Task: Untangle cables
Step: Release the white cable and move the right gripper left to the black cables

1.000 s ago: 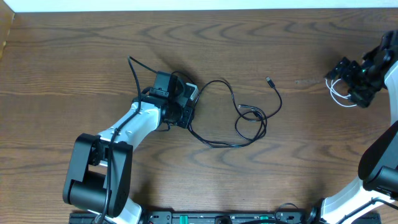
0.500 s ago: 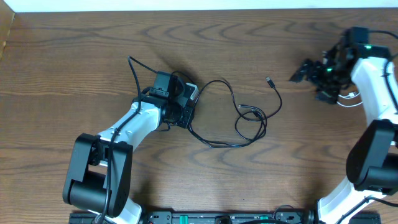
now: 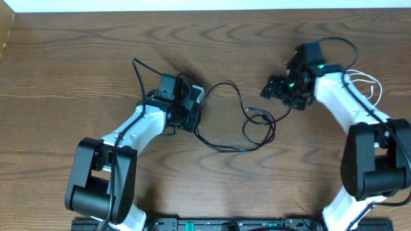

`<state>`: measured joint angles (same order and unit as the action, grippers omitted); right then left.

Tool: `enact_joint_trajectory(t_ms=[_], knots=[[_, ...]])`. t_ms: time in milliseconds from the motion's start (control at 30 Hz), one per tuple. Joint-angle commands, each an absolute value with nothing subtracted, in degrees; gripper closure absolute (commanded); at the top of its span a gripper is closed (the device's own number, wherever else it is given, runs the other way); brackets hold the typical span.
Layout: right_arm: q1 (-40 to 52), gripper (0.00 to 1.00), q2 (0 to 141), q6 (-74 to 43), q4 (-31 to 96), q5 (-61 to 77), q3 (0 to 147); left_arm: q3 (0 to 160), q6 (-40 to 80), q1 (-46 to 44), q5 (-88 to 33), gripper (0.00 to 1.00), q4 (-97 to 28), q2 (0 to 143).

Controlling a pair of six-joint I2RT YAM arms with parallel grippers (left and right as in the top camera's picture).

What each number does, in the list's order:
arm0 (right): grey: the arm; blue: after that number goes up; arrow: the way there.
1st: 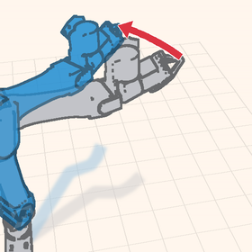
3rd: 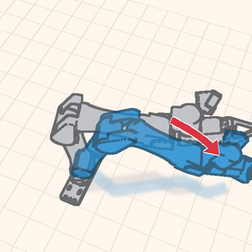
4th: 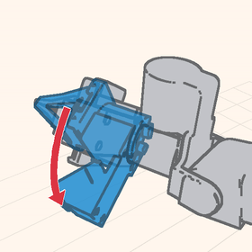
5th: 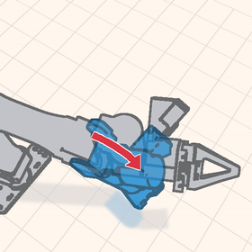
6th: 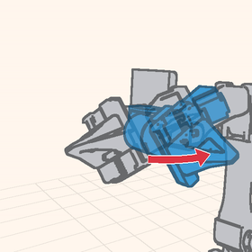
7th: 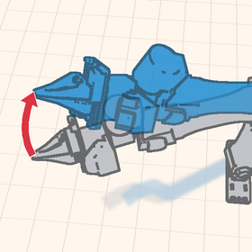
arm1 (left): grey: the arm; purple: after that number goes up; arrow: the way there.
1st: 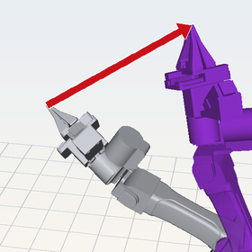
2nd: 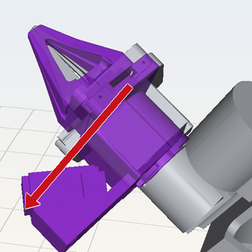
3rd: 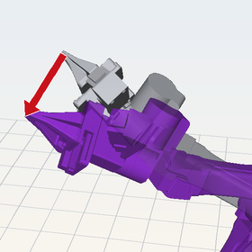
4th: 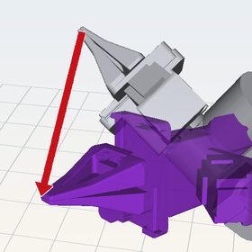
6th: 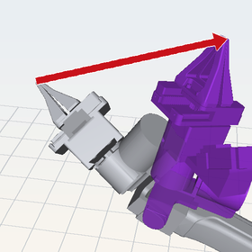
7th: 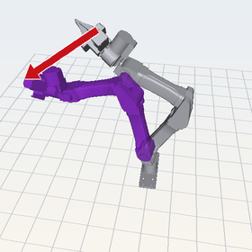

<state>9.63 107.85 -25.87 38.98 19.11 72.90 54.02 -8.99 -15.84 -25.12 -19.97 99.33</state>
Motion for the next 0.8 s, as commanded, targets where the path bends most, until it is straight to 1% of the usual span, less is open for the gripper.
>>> enact_joint_trajectory(t_ms=[0, 67, 133, 167, 200, 400, 767], knots=[[13.17, 0.2, 107.83, -27.03, 36.53, 18.72, 70.0, 53.69, -8.93, -15.7, -24.56, 0.92, -20.01, 99.24], [14.9, 0.23, 107.83, -27.81, 34.92, 18.72, 68.66, 53.69, -8.93, -15.7, -24.58, 0.92, -20.01, 99.24], [16.73, 0.24, 107.85, -29.91, 34.06, 18.55, 67.42, 53.69, -8.93, -15.7, -24.58, 0.92, -20.01, 99.24], [17.52, 0.23, 107.85, -31.14, 33.98, 18.11, 66.96, 53.69, -8.93, -15.7, -24.58, 0.92, -20.01, 99.24], [18.28, 0.2, 107.85, -32.56, 34.0, 17.32, 66.57, 53.69, -8.93, -15.7, -24.58, 0.92, -19.99, 99.24], [22.9, 0.14, 107.85, -39.35, 33.89, 10.83, 64.14, 53.69, -8.91, -15.7, -24.58, 0.92, -19.2, 99.24], [29.23, 0.14, 107.92, -41.8, 34.2, 10.68, 63.09, 53.69, -8.91, -15.7, -24.58, 0.92, -18.96, 99.24]])
